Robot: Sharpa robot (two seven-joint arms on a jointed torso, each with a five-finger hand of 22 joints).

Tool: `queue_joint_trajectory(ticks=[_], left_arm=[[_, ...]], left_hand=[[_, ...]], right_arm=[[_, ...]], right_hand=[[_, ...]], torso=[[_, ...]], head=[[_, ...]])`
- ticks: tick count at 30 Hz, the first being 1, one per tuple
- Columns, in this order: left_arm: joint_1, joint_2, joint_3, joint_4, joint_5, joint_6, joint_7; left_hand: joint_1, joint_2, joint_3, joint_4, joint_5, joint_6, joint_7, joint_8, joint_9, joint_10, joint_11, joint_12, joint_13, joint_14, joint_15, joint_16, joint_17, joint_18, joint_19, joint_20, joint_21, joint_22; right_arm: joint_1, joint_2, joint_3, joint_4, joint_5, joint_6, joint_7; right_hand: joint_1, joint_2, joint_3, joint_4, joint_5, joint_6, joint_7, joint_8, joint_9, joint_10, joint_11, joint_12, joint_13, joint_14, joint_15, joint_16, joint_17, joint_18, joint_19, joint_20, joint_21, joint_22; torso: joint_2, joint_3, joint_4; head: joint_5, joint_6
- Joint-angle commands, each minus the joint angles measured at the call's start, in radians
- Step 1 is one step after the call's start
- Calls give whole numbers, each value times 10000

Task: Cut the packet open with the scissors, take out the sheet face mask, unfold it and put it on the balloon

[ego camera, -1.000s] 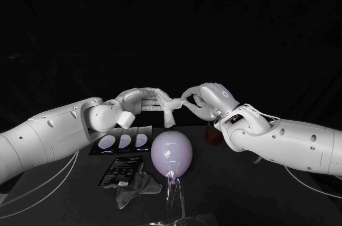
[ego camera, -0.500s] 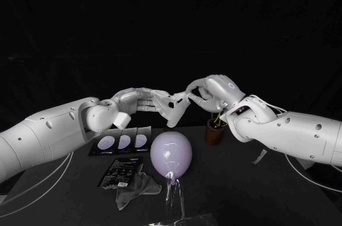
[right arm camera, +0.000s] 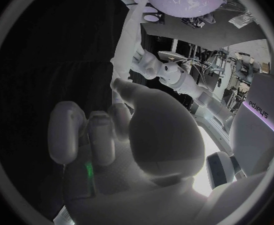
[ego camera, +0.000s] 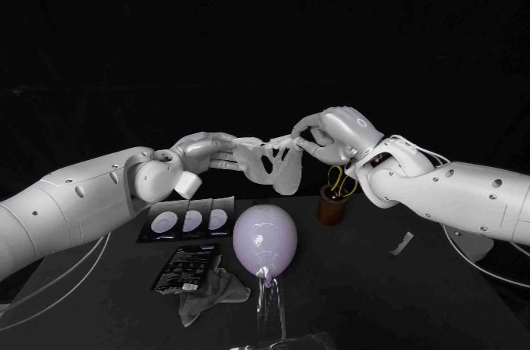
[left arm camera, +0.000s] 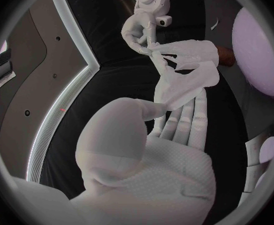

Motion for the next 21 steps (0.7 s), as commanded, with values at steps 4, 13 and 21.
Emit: queue_joint_trajectory(ticks=[4,13,21], left_arm=[[176,22,15,-70,-783,154,603],[469,20,13,-92,-1377,22,726],[836,72,12,-328,-1802,-304,876]], left_hand=[[126,-54,-62,-106,11,198,1527,-148,1715,197,11,114,7,70,20,-126,14,-151,-275,18,-174,-7],[248,-62,-353,-72,13,446,1470,-319,1356,992,-115,484,61,274,-46,-183,59,-247,-476,23,-250,22],[375,-60,-474,-42,10,571,1353,-371,1148,1870,-305,820,93,652,-204,-78,155,-233,-438,10,-189,57]], right_arm=[[141,56,4,-229,-773,802,385],[252,74,-5,-246,-1360,1091,388],[276,-95,-21,136,-1618,1169,303]], right_hand=[[43,-102,8,-67,31,-84,14,84,36,-38,-1,-48,412,1046,-82,43,2626,-74,149,-41,76,2027],[54,-134,-13,-78,31,-101,13,127,67,-41,2,-68,400,1046,-78,43,2626,-75,146,-42,81,2029],[80,-176,-39,-102,31,-143,24,163,96,-47,8,-97,381,1046,-74,43,2626,-76,142,-44,83,2029]], torso=[[2,-2,4],[-11,-7,6],[-2,-10,5]], head=[[-13,37],[-28,105],[3,170]])
